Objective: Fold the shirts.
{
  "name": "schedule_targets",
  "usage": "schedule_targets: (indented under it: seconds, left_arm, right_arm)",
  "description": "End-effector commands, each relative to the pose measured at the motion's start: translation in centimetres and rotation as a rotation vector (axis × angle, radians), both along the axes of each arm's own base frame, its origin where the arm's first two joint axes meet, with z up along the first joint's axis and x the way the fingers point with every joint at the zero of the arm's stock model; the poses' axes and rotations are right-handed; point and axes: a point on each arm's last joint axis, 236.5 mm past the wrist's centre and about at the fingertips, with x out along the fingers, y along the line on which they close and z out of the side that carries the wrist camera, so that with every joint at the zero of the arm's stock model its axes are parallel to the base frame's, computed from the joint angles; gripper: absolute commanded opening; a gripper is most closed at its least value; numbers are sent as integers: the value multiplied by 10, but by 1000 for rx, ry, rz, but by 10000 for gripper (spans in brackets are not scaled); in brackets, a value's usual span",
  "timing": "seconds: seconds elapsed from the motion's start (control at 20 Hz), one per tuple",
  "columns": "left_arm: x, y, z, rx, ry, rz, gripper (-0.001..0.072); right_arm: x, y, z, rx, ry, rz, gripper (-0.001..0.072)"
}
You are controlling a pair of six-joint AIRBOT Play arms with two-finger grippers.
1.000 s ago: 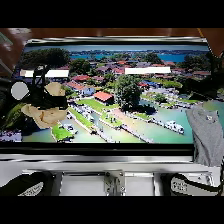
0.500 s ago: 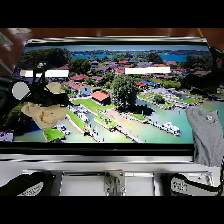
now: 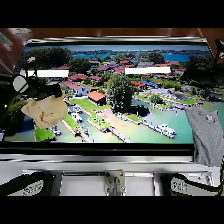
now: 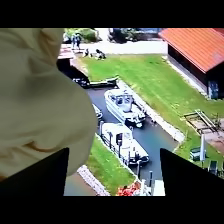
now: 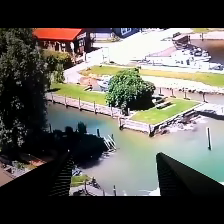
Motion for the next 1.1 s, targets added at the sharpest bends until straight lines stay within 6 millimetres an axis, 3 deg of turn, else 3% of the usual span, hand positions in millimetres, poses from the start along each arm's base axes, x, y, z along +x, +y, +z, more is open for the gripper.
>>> schedule_targets:
  seconds: [0.0, 0.1, 0.2, 0.45, 0.5, 0.55, 0.6, 0.7, 0.8, 0.85, 0.95, 1.05]
  left_arm:
    - [13, 80, -33, -48, 82, 257, 685]
    - [5, 108, -69, -75, 186, 339, 685]
    - [1, 122, -99, -85, 257, 381, 685]
    - [18, 113, -152, -160, 292, 406, 683]
    - [23, 110, -158, -180, 282, 413, 652]
    - [27, 108, -161, -199, 273, 419, 541]
    - [31, 106, -162, -210, 263, 418, 337]
    - [33, 106, -158, -210, 250, 409, 37]
    - [41, 101, -136, -206, 204, 358, 37]
    - [49, 97, -115, -193, 152, 316, 37]
    - [68, 74, -41, -148, -17, 175, 36]
    - [71, 32, 60, -125, -230, 36, 36]
  right_arm:
    - [-6, -7, -5, -41, 29, 11, 632]
    - [-10, -6, -7, -57, 43, 47, 632]
    - [-12, -6, -8, -59, 49, 55, 631]
    - [-17, -3, -10, -51, 72, 63, 631]
    - [-18, -2, -11, -47, 79, 66, 632]
    - [-20, -2, -11, -45, 84, 68, 632]
    - [-20, -1, -11, -41, 85, 66, 631]
    - [-18, 7, -9, -3, 74, 70, 631]
    - [-16, 18, -5, 43, 61, 80, 632]
    - [-16, 19, -4, 49, 58, 82, 631]
    - [-14, 16, -4, 27, 47, 96, 631]
    - [-13, 15, -3, 12, 36, 111, 631]
